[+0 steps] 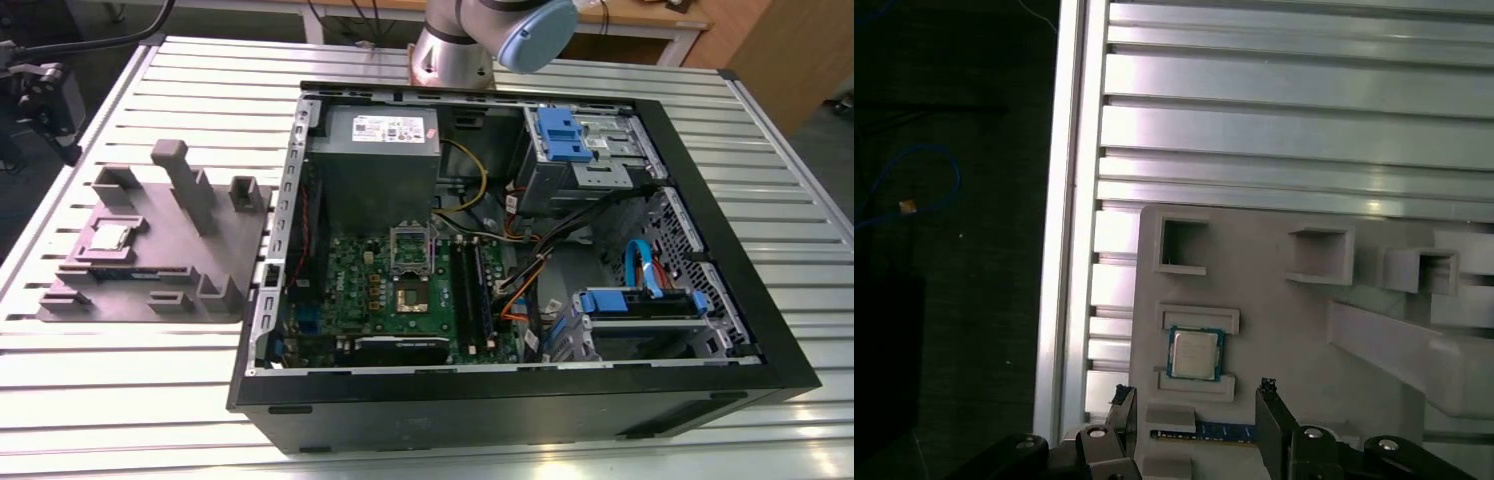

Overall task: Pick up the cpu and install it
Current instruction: 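Pick up the cpu and move it towards the insertion slot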

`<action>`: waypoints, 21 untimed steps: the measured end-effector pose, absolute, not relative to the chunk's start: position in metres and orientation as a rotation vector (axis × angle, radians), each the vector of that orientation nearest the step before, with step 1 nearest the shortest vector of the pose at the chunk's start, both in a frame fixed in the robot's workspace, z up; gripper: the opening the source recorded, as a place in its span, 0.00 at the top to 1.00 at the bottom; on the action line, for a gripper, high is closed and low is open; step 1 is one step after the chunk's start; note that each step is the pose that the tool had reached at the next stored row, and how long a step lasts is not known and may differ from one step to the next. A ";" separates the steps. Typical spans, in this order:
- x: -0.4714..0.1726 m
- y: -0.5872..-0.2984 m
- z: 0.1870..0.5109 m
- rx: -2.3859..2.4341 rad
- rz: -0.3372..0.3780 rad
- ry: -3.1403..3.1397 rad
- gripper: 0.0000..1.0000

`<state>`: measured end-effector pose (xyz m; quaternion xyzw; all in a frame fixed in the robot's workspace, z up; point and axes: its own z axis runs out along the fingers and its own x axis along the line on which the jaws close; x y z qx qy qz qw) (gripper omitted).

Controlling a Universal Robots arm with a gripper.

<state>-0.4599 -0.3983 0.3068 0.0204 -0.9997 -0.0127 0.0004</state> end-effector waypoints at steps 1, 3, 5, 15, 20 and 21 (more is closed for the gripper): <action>-0.460 -0.398 0.306 0.064 -0.040 -3.140 0.41; -0.460 -0.398 0.304 0.064 -0.041 -3.140 0.41; -0.460 -0.398 0.302 0.066 -0.041 -3.140 0.41; -0.460 -0.398 0.288 0.146 -0.041 -3.136 0.41; -0.460 -0.398 0.281 0.146 -0.040 -3.136 0.41; -0.460 -0.398 0.279 0.146 -0.039 -3.136 0.41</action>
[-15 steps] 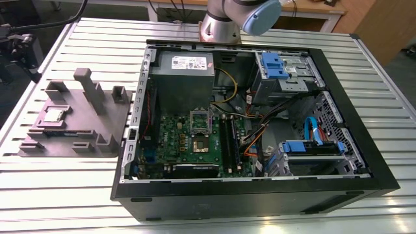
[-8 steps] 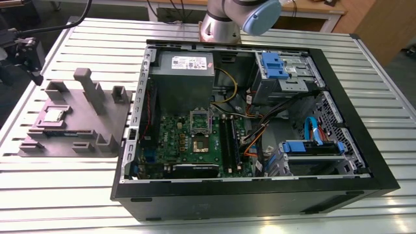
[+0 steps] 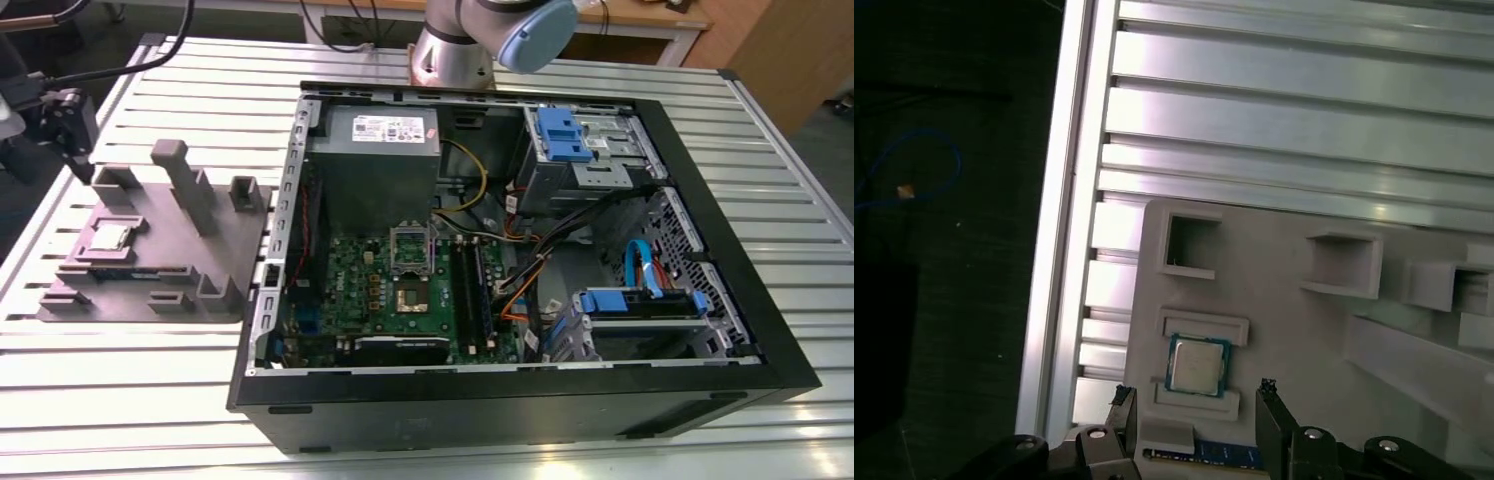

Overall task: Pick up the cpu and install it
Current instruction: 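Pick up the cpu and move it towards the insertion slot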

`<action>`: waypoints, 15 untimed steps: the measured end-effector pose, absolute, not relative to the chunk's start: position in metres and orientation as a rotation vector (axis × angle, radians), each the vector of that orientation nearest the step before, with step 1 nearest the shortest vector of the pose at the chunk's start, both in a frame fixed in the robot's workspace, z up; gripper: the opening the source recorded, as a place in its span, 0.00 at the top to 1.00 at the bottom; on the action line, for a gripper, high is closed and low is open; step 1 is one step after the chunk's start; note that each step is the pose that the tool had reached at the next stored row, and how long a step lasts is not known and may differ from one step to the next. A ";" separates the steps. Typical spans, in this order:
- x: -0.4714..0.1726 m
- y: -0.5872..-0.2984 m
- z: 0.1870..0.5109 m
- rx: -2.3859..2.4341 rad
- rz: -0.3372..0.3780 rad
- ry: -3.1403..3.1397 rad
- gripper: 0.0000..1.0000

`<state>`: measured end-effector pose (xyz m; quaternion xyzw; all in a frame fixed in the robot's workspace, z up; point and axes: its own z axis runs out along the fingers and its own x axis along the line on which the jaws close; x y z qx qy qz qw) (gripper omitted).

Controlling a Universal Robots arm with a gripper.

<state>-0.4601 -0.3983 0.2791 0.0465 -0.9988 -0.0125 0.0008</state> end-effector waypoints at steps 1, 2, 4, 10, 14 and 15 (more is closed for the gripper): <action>-0.460 -0.398 0.277 0.146 -0.039 -3.136 0.41; -0.460 -0.398 0.275 0.146 -0.039 -3.136 0.41; -0.460 -0.398 0.272 0.146 -0.038 -3.137 0.41; -0.460 -0.398 0.261 0.137 -0.036 -3.140 0.41; -0.460 -0.399 0.254 0.106 -0.036 -3.147 0.41; -0.460 -0.399 0.252 0.101 -0.036 -3.148 0.41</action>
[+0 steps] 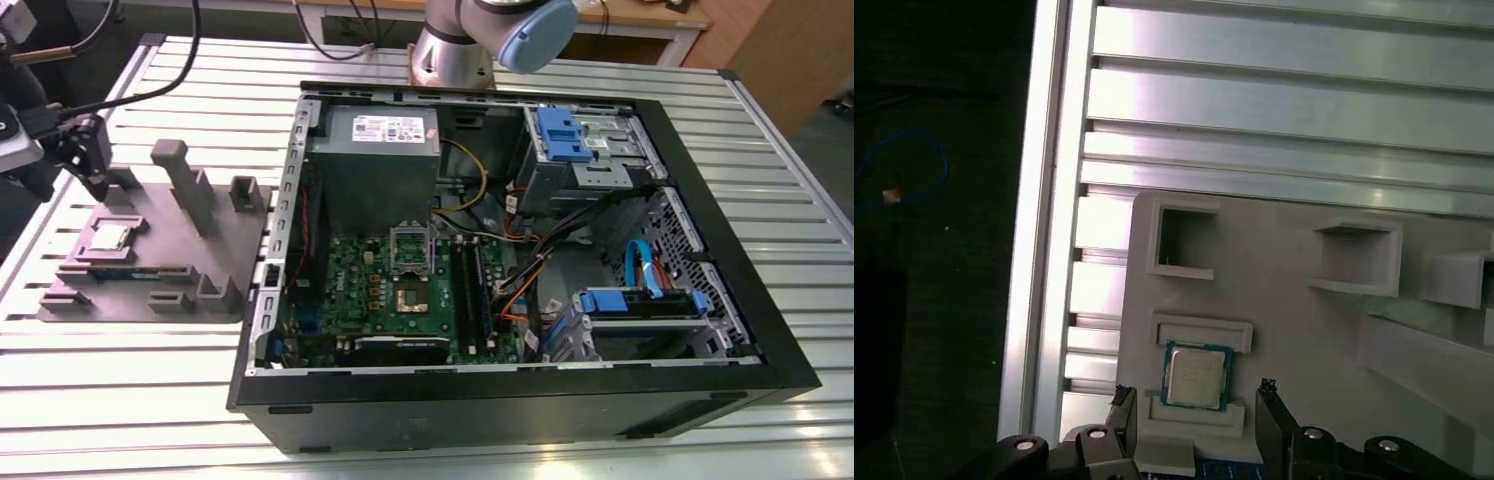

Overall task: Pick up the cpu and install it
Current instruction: 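Pick up the cpu and move it towards the insertion slot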

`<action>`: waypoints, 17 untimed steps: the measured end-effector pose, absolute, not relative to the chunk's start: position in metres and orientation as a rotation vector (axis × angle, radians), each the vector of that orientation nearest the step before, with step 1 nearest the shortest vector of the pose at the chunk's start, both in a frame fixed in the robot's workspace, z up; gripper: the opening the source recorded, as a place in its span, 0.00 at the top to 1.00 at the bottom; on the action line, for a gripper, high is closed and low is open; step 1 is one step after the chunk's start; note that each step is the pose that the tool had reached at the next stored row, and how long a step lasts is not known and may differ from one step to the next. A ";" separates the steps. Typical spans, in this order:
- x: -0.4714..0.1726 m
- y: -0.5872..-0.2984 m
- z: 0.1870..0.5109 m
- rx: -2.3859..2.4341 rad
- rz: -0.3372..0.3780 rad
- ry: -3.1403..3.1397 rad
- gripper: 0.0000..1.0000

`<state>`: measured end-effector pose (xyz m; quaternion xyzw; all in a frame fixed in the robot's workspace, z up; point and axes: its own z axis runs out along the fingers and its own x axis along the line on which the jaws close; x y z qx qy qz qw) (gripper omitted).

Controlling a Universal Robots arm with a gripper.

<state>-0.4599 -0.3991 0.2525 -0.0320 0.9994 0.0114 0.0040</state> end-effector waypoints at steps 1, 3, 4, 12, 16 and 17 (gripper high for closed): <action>-0.460 -0.399 0.251 -0.100 0.036 3.132 0.41; -0.459 -0.399 0.249 -0.099 0.036 3.132 0.41; -0.459 -0.399 0.248 -0.099 0.036 3.132 0.41; -0.459 -0.399 0.233 -0.094 0.035 3.132 0.34; -0.459 -0.399 0.226 -0.093 0.035 3.132 0.34; -0.459 -0.400 0.224 -0.092 0.035 3.132 0.34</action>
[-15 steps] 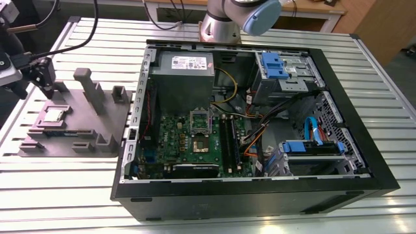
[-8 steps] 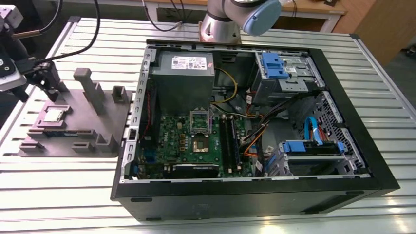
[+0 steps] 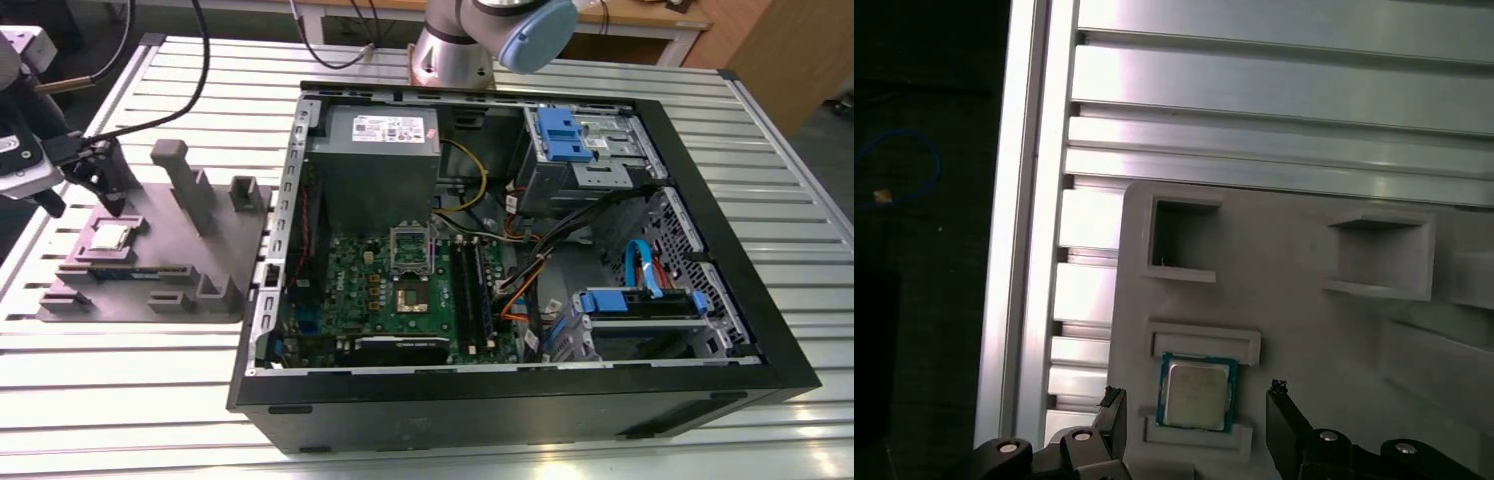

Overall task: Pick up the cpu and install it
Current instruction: 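Pick up the cpu and move it towards the insertion slot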

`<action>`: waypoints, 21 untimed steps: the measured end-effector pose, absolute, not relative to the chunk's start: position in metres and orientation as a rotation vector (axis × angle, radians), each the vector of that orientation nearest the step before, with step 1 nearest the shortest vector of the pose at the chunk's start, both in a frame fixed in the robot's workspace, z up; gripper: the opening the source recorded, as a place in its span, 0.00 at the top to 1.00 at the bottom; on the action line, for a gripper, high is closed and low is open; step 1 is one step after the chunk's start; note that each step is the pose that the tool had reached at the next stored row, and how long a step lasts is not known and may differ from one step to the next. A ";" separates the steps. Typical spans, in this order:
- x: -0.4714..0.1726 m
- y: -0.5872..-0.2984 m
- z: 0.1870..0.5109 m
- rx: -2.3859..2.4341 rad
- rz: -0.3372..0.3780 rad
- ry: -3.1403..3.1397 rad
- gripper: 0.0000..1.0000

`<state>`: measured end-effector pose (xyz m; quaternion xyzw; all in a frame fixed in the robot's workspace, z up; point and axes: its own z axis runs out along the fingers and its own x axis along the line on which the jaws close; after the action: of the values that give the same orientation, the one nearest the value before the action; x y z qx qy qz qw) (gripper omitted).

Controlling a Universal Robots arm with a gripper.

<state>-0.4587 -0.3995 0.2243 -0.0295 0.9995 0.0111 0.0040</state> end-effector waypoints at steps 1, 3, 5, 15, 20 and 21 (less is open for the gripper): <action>-0.459 -0.400 0.222 -0.092 0.035 3.132 0.34; -0.459 -0.400 0.219 -0.092 0.035 3.132 0.34; -0.459 -0.400 0.216 -0.087 0.035 3.132 0.34; -0.459 -0.401 0.201 -0.049 0.035 3.132 0.34; -0.459 -0.401 0.196 -0.049 0.035 3.132 0.34; -0.459 -0.401 0.195 -0.049 0.035 3.131 0.34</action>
<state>-0.4587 -0.4014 0.1955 -0.0156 0.9998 0.0111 0.0048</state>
